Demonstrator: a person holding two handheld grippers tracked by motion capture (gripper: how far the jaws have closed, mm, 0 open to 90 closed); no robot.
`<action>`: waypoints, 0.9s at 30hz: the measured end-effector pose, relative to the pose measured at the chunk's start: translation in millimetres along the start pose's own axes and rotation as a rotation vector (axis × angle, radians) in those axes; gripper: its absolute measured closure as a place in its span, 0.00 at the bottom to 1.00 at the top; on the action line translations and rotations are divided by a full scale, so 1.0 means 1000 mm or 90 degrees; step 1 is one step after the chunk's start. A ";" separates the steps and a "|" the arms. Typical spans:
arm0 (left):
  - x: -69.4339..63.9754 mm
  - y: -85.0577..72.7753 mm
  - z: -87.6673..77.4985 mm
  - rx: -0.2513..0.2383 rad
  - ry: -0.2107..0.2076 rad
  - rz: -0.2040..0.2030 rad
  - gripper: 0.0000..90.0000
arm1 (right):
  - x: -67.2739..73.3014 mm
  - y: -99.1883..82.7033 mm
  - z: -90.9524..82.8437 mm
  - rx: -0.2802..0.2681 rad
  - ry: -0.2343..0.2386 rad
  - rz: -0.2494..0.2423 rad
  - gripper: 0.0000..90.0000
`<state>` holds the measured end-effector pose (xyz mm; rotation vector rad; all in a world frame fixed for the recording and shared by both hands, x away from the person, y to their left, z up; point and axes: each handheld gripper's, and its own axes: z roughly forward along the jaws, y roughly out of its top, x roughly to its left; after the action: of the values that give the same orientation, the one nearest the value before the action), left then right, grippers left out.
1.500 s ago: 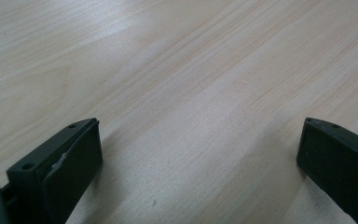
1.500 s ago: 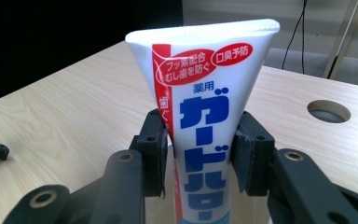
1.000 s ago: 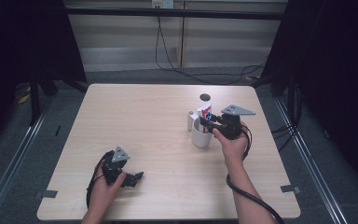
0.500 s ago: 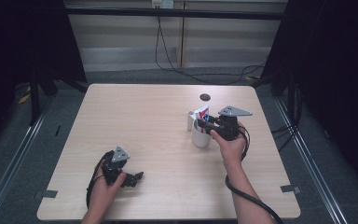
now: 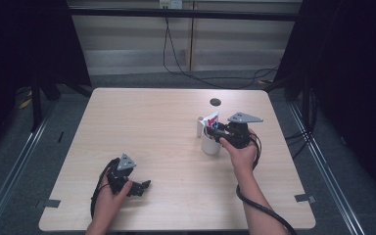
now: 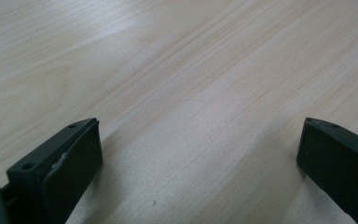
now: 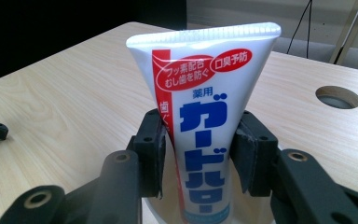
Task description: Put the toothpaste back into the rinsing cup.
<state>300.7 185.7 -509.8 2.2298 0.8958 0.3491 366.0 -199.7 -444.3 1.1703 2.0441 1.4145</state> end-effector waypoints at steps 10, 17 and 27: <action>0.000 0.000 0.000 0.001 0.000 0.001 0.00 | 0.000 -0.001 0.001 0.007 0.002 0.001 0.63; 0.000 0.000 0.000 0.001 0.000 0.001 0.00 | 0.000 -0.001 0.000 0.009 -0.001 -0.002 0.62; 0.000 0.000 0.000 0.000 0.000 0.000 0.00 | 0.002 0.000 0.000 0.014 0.000 -0.012 0.61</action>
<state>300.7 185.7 -509.8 2.2302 0.8957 0.3489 364.9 -198.2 -444.3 1.1572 2.0705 1.3873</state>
